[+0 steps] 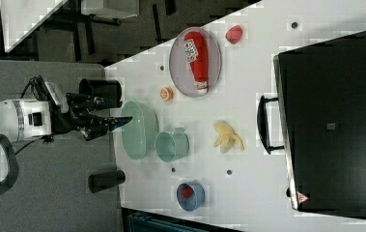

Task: Pick Banana and place it in mug.

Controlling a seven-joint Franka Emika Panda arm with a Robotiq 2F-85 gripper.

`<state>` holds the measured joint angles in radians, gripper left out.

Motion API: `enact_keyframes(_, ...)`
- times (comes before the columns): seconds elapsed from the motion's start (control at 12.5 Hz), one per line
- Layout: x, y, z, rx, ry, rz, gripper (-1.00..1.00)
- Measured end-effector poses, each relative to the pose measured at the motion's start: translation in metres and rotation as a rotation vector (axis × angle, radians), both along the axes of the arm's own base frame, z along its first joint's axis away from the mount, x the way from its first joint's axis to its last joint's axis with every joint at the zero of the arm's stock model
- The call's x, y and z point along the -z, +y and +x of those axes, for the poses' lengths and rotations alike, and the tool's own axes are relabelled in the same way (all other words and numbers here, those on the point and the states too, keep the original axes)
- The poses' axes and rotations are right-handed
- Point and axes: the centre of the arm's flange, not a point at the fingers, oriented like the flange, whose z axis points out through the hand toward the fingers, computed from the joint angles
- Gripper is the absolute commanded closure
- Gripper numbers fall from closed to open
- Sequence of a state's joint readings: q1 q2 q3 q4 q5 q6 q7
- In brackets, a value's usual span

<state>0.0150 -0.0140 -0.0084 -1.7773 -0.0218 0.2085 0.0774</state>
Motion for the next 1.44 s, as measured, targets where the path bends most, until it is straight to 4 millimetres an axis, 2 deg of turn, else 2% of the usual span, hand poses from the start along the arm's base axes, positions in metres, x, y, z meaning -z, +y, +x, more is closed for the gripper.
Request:
enact_keyframes(0.08, 0.012, -0.004, -0.033, 0.006, 0.093, -0.008, -0.48)
enact_keyframes(0.16, 0.015, -0.006, -0.075, 0.014, 0.184, -0.006, -0.68)
enact_keyframes(0.24, 0.01, -0.007, -0.111, 0.022, 0.225, 0.001, -0.91)
enact_keyframes(0.32, -0.001, -0.008, -0.136, 0.022, 0.209, 0.002, -1.0)
enact_keyframes(0.4, -0.019, -0.009, -0.146, 0.02, 0.154, -0.013, -1.0)
enact_keyframes(0.48, -0.039, -0.01, -0.147, 0.024, 0.072, -0.002, -1.0)
enact_keyframes(0.56, -0.044, -0.012, -0.14, 0.023, 0.01, 0.002, -1.0)
enact_keyframes(0.64, -0.041, -0.015, -0.128, -0.012, -0.029, -0.013, -1.0)
enact_keyframes(0.72, -0.023, -0.016, -0.117, -0.052, -0.024, -0.017, -1.0)
enact_keyframes(0.8, 0.004, -0.016, -0.102, -0.119, -0.028, -0.018, -1.0)
enact_keyframes(0.96, 0.081, -0.014, -0.083, -0.265, 0.005, -0.018, -1.0)
enact_keyframes(1.04, 0.126, -0.014, -0.081, -0.34, 0.071, -0.009, -1.0)
enact_keyframes(1.2, 0.204, -0.015, -0.091, -0.428, 0.165, 0.035, -1.0)
enact_keyframes(1.36, 0.262, -0.024, -0.098, -0.504, 0.187, 0.053, -1.0)
enact_keyframes(1.44, 0.279, -0.031, -0.098, -0.515, 0.193, 0.055, -1.0)
